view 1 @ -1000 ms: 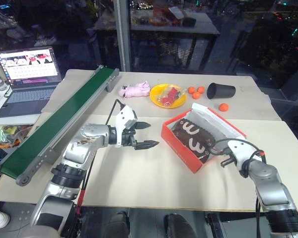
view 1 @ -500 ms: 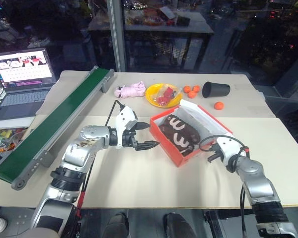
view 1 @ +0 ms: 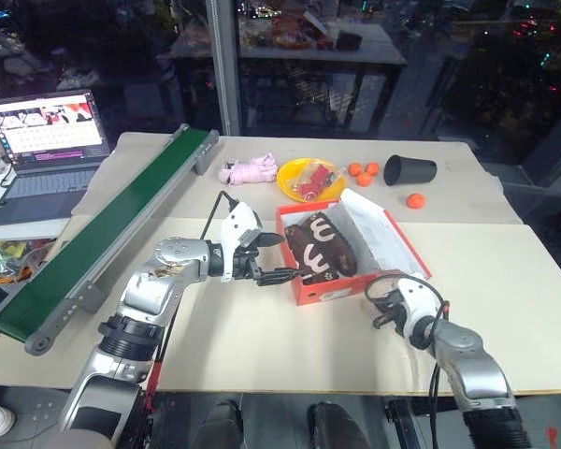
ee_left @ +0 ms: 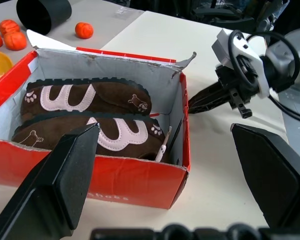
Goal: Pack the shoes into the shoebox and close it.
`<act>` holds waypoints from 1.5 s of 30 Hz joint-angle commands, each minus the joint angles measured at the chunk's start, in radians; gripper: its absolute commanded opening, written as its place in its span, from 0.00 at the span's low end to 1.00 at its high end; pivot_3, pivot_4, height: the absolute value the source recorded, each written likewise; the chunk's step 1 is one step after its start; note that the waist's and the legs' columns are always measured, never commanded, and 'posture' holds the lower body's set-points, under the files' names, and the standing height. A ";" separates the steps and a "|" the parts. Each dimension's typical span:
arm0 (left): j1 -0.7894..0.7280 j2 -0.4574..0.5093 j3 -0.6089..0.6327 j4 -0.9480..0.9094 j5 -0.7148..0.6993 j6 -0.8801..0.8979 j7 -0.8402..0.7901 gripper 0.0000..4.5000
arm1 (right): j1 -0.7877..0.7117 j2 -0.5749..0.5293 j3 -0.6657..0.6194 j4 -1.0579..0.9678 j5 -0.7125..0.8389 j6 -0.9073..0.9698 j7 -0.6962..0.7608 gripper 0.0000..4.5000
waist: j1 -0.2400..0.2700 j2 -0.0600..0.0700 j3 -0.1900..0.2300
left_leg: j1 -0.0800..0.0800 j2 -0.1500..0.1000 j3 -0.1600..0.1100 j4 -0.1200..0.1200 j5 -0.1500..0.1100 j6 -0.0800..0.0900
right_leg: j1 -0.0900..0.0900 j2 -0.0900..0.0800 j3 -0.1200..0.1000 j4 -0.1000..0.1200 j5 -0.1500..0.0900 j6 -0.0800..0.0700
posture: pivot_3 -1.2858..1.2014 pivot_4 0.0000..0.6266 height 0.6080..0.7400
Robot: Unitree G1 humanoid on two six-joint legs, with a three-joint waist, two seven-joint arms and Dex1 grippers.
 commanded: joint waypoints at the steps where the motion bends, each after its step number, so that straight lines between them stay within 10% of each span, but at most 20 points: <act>1: -0.020 0.001 0.005 -0.015 -0.002 -0.018 -0.003 1.00 | -0.029 0.036 -0.113 0.115 0.072 -0.086 -0.048 0.02 | -0.001 0.000 0.000 | 0.000 0.000 0.000 0.000 0.000 0.000 | 0.000 0.000 0.000 0.000 0.000 0.000 | 0.52 0.24 0.97; 14: 0.002 0.061 0.028 -0.046 -0.009 -0.002 -0.008 1.00 | -0.212 0.001 -0.155 0.232 0.062 -0.261 -0.148 0.02 | -0.005 0.000 0.000 | 0.001 0.000 0.000 -0.004 0.000 0.000 | -0.001 0.000 0.000 0.000 0.002 0.004 | 0.52 0.24 0.97; 30: 0.036 0.242 0.104 0.027 0.011 -0.059 -0.052 1.00 | -0.251 -0.157 -0.095 -0.330 0.287 0.102 0.013 0.02 | -0.003 0.000 0.000 | 0.001 0.000 0.000 -0.004 0.000 0.000 | -0.002 0.000 0.000 0.000 0.001 0.001 | 0.52 0.24 0.97; 37: 0.045 0.243 0.107 0.018 0.008 -0.064 -0.051 1.00 | -0.278 -0.162 0.040 -0.415 0.305 0.239 0.022 0.02 | 0.004 0.000 0.000 | -0.001 0.000 0.000 -0.004 0.000 0.000 | -0.002 0.000 0.000 0.000 -0.001 -0.003 | 0.52 0.24 0.97; 45: 0.054 0.228 0.109 0.003 0.008 -0.060 -0.044 1.00 | -0.475 -0.062 0.332 -0.063 0.101 0.114 0.065 0.02 | -0.003 0.000 0.000 | 0.000 0.001 0.000 -0.003 0.000 0.001 | -0.002 0.000 0.000 0.000 0.000 -0.004 | 0.52 0.24 0.97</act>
